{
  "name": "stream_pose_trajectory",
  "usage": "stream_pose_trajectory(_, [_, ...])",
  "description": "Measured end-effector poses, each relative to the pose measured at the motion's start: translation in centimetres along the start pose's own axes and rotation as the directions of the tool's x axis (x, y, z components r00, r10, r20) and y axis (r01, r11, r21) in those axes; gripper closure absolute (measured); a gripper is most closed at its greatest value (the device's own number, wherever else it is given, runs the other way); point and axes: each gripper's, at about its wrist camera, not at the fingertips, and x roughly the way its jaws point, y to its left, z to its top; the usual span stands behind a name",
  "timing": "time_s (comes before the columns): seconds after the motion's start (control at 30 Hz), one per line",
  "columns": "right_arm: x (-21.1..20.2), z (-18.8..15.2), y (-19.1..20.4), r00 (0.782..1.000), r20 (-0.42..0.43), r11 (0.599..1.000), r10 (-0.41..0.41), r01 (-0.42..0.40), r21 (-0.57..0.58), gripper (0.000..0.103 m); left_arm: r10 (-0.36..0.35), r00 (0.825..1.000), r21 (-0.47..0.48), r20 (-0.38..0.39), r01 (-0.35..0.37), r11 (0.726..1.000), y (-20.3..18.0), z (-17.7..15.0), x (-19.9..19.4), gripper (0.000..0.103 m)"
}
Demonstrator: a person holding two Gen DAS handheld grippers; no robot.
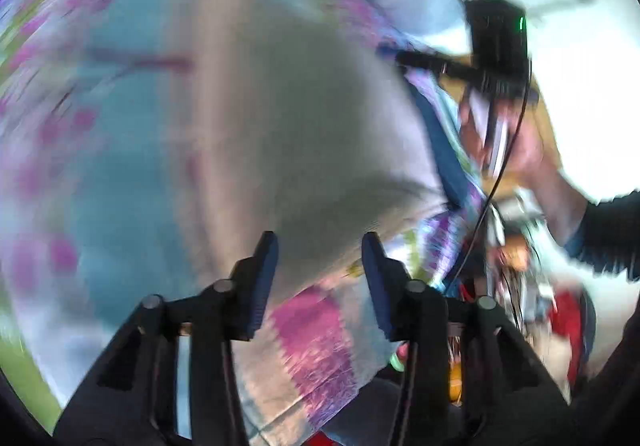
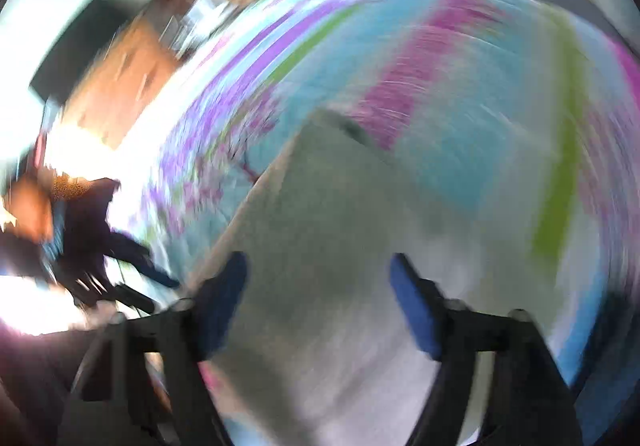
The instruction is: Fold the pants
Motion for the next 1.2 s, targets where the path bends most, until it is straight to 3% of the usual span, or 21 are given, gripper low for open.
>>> stream_pose_trajectory(0.07, [2.6,3.9,-0.5,0.996,-0.090,0.988,0.015,-0.028,-0.150,0.021,-0.011,0.999,-0.075,0.040,0.014,0.997,0.5,-0.5,-0.3,0.060])
stream_pose_trajectory(0.13, [5.1,7.5,-1.5,0.987,-0.146,0.974,0.073,-0.102,-0.204,0.021,-0.027,0.991,-0.032,0.128,0.031,0.999,-0.7,-0.2,-0.4,0.060])
stream_pose_trajectory(0.17, [6.4,8.8,-1.9,0.979,-0.173,0.968,0.109,-0.144,-0.206,0.021,-0.040,0.989,-0.030,0.140,0.045,0.999,-0.7,0.1,0.4,0.059])
stream_pose_trajectory(0.23, [9.3,11.0,-2.4,0.966,-0.207,0.961,0.152,-0.194,-0.199,0.021,0.008,0.994,-0.053,0.110,-0.002,0.999,0.2,-0.2,3.6,0.061])
stream_pose_trajectory(0.33, [12.9,12.1,-2.4,0.936,-0.277,0.948,0.215,-0.269,-0.172,0.021,-0.005,0.991,-0.057,0.132,0.012,0.998,0.1,0.0,5.9,0.065])
stream_pose_trajectory(0.37, [13.7,11.9,-1.9,0.925,-0.304,0.940,0.226,-0.289,-0.179,0.033,-0.012,0.991,-0.059,0.133,0.020,0.998,0.2,0.0,6.0,0.066])
stream_pose_trajectory(0.4, [14.3,11.7,-1.6,0.909,-0.332,0.928,0.253,-0.325,-0.182,0.073,-0.019,0.991,-0.060,0.135,0.027,0.998,0.3,-0.2,6.1,0.069])
stream_pose_trajectory(0.43, [14.8,11.4,-2.1,0.884,-0.363,0.920,0.293,-0.365,-0.146,0.087,-0.019,0.991,-0.059,0.136,0.027,0.998,0.7,-0.3,5.8,0.075])
stream_pose_trajectory(0.47, [15.0,11.3,-3.0,0.880,-0.363,0.920,0.305,-0.371,-0.127,0.089,-0.020,0.990,-0.059,0.139,0.029,0.998,0.8,-0.3,5.7,0.077])
stream_pose_trajectory(0.53, [15.6,11.0,-5.6,0.859,-0.360,0.913,0.363,-0.405,-0.045,0.091,-0.004,0.990,-0.061,0.141,0.013,0.998,1.9,-0.3,5.6,0.100])
stream_pose_trajectory(0.63, [17.1,9.5,-7.9,0.827,-0.355,0.890,0.437,-0.454,0.038,0.089,-0.031,0.989,-0.062,0.141,0.040,0.997,3.2,-0.2,4.8,0.101])
stream_pose_trajectory(0.67, [16.7,9.5,-7.8,0.832,-0.349,0.892,0.432,-0.451,0.028,0.086,-0.023,0.990,-0.062,0.136,0.032,0.998,3.0,-0.4,4.5,0.101])
stream_pose_trajectory(0.73, [15.2,9.9,-6.7,0.851,-0.351,0.903,0.391,-0.428,-0.032,0.068,-0.017,0.991,-0.073,0.129,0.027,0.997,3.4,-0.8,3.8,0.101])
stream_pose_trajectory(0.87, [12.2,11.7,-3.5,0.927,-0.295,0.916,0.230,-0.309,-0.257,0.058,-0.020,0.991,-0.106,0.131,0.034,0.994,3.6,-0.9,4.0,0.101])
stream_pose_trajectory(0.93, [12.1,12.4,-2.2,0.945,-0.274,0.907,0.178,-0.266,-0.327,0.058,-0.020,0.991,-0.114,0.130,0.035,0.993,3.7,-1.0,4.0,0.101])
stream_pose_trajectory(1.03, [11.9,12.6,-2.2,0.955,-0.273,0.902,0.117,-0.218,-0.374,0.058,-0.022,0.991,-0.124,0.131,0.038,0.992,3.9,-1.1,3.8,0.101])
stream_pose_trajectory(1.1, [10.5,12.6,-3.2,0.969,-0.232,0.921,0.080,-0.161,-0.355,0.058,-0.020,0.991,-0.133,0.130,0.037,0.990,3.6,-1.2,3.9,0.101])
stream_pose_trajectory(1.13, [9.3,12.7,-3.3,0.978,-0.180,0.936,0.111,-0.163,-0.312,0.058,-0.023,0.991,-0.136,0.129,0.040,0.990,3.5,-1.1,3.9,0.101])
stream_pose_trajectory(1.17, [8.3,12.7,-3.2,0.973,-0.130,0.941,0.191,-0.219,-0.258,0.058,-0.021,0.991,-0.133,0.129,0.038,0.990,3.6,-1.1,3.8,0.101])
stream_pose_trajectory(1.2, [7.5,12.5,-2.9,0.945,-0.084,0.924,0.316,-0.327,-0.198,0.058,-0.015,0.992,-0.128,0.128,0.032,0.991,3.5,-1.0,3.8,0.101])
